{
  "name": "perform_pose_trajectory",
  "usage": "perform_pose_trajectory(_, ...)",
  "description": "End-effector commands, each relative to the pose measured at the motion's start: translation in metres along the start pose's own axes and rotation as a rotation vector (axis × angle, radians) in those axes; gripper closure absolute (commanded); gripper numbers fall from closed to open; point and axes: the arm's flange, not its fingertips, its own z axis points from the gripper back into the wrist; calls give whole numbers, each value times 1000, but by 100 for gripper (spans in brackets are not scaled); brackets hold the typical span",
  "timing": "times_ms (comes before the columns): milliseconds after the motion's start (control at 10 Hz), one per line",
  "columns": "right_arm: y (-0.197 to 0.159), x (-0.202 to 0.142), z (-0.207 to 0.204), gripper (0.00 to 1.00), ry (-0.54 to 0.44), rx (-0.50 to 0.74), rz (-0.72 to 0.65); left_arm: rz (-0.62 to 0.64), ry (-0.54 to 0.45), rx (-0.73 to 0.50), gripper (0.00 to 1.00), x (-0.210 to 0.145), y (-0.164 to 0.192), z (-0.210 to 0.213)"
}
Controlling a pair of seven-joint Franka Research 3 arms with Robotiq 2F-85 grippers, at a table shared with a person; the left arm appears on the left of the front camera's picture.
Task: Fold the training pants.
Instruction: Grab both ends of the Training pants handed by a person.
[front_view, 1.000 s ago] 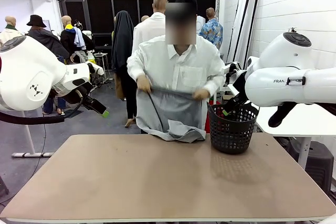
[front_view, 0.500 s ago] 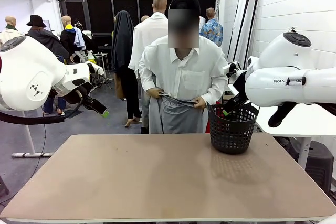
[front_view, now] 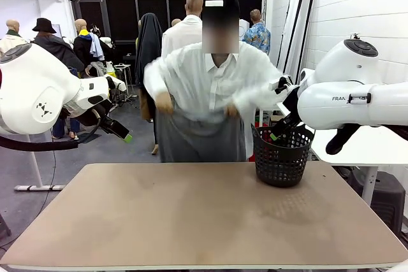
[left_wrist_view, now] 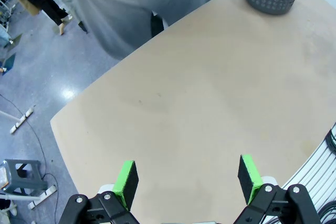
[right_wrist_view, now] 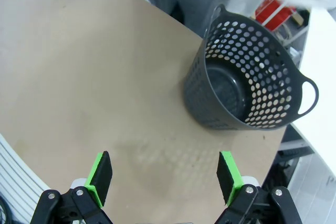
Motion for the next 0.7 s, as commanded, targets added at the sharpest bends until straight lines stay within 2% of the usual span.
perform_pose_trajectory(0,0,0,0,0,0,1,0,0,0,-3,0,0,0,-1)
perform_pose_trajectory(600,0,0,0,0,0,1,0,0,0,-3,0,0,0,-1)
